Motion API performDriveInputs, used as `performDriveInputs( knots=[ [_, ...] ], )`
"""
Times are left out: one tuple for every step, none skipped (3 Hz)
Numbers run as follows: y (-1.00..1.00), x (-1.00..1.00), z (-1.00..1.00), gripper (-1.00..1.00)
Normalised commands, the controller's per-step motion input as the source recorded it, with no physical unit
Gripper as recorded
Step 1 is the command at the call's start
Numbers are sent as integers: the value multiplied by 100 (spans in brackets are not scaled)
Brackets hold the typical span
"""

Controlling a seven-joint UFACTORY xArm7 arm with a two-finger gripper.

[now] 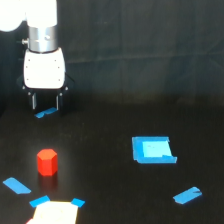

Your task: Pick up the red object from the table

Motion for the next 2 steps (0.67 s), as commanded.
performDriveInputs(
  knots=[
    [-100,-31,-100,100],
    [-100,-19,-54,100]
  ],
)
